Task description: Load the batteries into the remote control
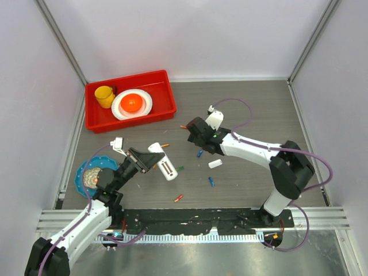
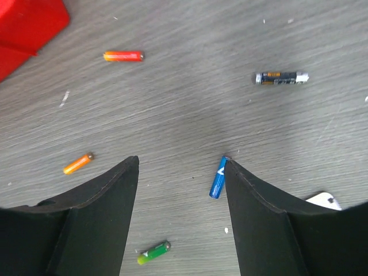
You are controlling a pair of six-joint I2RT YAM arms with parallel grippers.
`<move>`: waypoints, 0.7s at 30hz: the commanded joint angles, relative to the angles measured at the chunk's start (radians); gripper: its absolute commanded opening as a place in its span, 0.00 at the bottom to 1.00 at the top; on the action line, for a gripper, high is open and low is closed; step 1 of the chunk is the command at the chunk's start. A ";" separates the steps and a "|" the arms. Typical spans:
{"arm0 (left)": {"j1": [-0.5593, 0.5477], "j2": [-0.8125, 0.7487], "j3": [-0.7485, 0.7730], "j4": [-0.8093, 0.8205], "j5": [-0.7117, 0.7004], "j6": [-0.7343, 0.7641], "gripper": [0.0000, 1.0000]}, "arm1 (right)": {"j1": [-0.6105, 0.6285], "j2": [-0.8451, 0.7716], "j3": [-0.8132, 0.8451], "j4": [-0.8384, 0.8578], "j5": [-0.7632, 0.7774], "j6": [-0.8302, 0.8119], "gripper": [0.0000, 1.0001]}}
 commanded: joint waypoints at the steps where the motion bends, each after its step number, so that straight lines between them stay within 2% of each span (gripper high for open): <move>1: -0.007 -0.006 -0.096 0.016 -0.021 0.014 0.01 | 0.018 0.096 0.087 -0.155 0.108 0.158 0.65; 7: -0.007 -0.036 -0.103 -0.026 -0.043 0.018 0.00 | 0.035 0.139 0.082 -0.198 0.112 0.157 0.61; 13: -0.007 -0.030 -0.108 -0.044 -0.050 0.026 0.00 | 0.061 0.165 0.054 -0.171 0.088 0.155 0.57; 21: -0.009 -0.044 -0.111 -0.042 -0.038 0.023 0.00 | 0.089 0.225 0.094 -0.186 0.066 0.145 0.55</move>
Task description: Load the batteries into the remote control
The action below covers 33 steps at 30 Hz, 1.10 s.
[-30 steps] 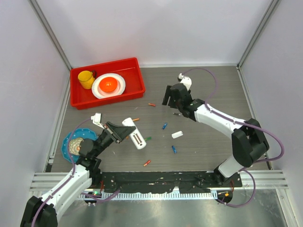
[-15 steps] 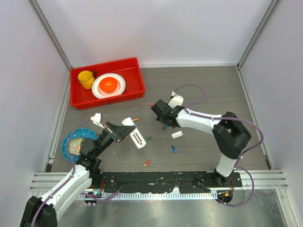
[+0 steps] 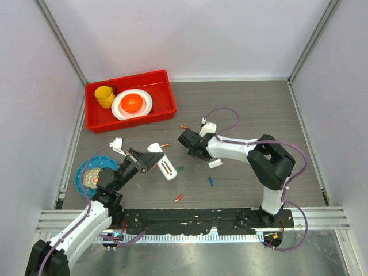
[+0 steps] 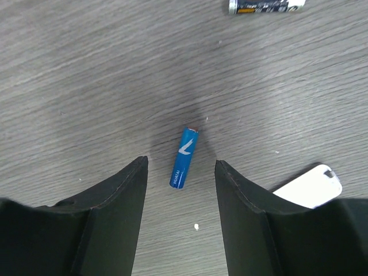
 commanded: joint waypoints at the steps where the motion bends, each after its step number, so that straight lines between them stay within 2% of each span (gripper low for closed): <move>1: -0.004 -0.018 -0.111 0.025 0.002 0.018 0.00 | 0.010 0.016 0.036 -0.014 0.030 0.025 0.54; 8: -0.004 -0.021 -0.114 0.024 0.000 0.018 0.00 | 0.010 0.025 0.019 -0.018 0.032 0.016 0.49; 14: -0.004 -0.027 -0.119 0.019 0.000 0.015 0.00 | 0.011 0.045 0.016 -0.018 0.014 -0.006 0.36; 33: -0.004 -0.026 -0.123 0.019 -0.011 0.013 0.00 | 0.014 0.044 0.006 -0.056 0.024 -0.175 0.30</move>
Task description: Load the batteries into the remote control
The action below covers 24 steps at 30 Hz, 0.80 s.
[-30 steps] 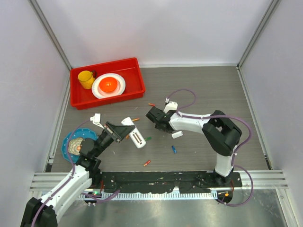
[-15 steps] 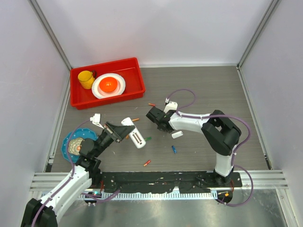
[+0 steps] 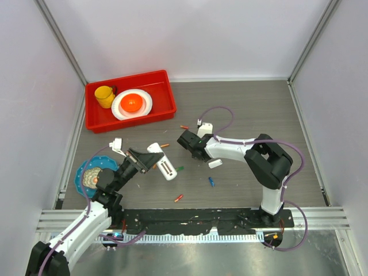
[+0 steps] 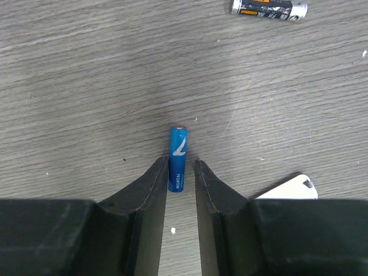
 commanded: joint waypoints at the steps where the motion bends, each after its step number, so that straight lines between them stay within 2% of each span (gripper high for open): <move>1: -0.003 -0.007 -0.125 0.035 -0.008 0.014 0.00 | 0.003 0.008 0.003 -0.045 0.012 -0.036 0.30; 4: -0.004 -0.005 -0.125 0.035 -0.010 0.014 0.00 | 0.003 0.008 -0.013 -0.033 -0.008 -0.032 0.27; 7: -0.004 -0.002 -0.123 0.034 -0.010 0.016 0.00 | 0.005 0.008 -0.024 -0.017 -0.032 -0.038 0.10; 8: -0.003 -0.002 -0.123 0.034 -0.010 0.016 0.00 | 0.003 0.010 -0.024 -0.016 -0.037 -0.041 0.01; 13: -0.004 0.009 -0.110 0.034 -0.010 0.022 0.00 | 0.004 -0.044 -0.056 0.004 -0.069 -0.128 0.01; 16: -0.004 0.029 -0.084 0.035 -0.011 0.029 0.00 | 0.003 -0.165 -0.099 0.044 -0.121 -0.237 0.01; 20: -0.015 0.104 -0.051 0.084 -0.033 0.043 0.00 | 0.005 -0.335 -0.085 -0.025 -0.187 -0.367 0.01; 24: -0.046 0.292 0.011 0.207 -0.070 0.037 0.00 | 0.005 -0.502 -0.068 -0.121 -0.258 -0.466 0.01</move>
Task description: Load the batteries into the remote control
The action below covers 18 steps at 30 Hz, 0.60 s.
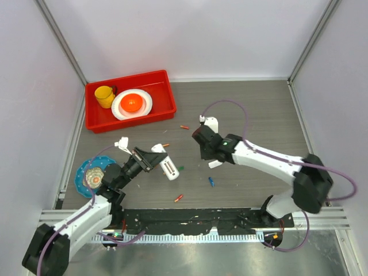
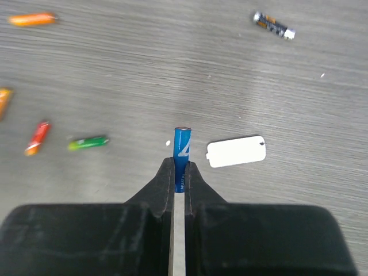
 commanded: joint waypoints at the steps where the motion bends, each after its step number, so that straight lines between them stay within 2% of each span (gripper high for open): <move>1: -0.042 0.173 0.021 0.223 -0.060 0.014 0.00 | 0.005 -0.203 0.052 -0.101 -0.088 -0.164 0.01; 5: -0.067 0.345 0.051 0.415 -0.100 0.005 0.00 | 0.005 -0.300 0.050 -0.129 -0.154 -0.265 0.01; 6: -0.069 0.385 0.070 0.482 -0.100 0.000 0.00 | 0.005 -0.321 0.034 -0.109 -0.242 -0.295 0.01; 9: -0.072 0.518 0.105 0.629 -0.081 -0.008 0.01 | 0.008 -0.412 -0.027 -0.060 -0.362 -0.352 0.01; 12: -0.084 0.641 0.117 0.779 -0.074 -0.023 0.00 | 0.008 -0.430 -0.009 -0.138 -0.439 -0.407 0.01; 18: -0.156 0.734 0.150 0.795 -0.123 0.025 0.00 | 0.009 -0.385 0.039 -0.221 -0.536 -0.411 0.01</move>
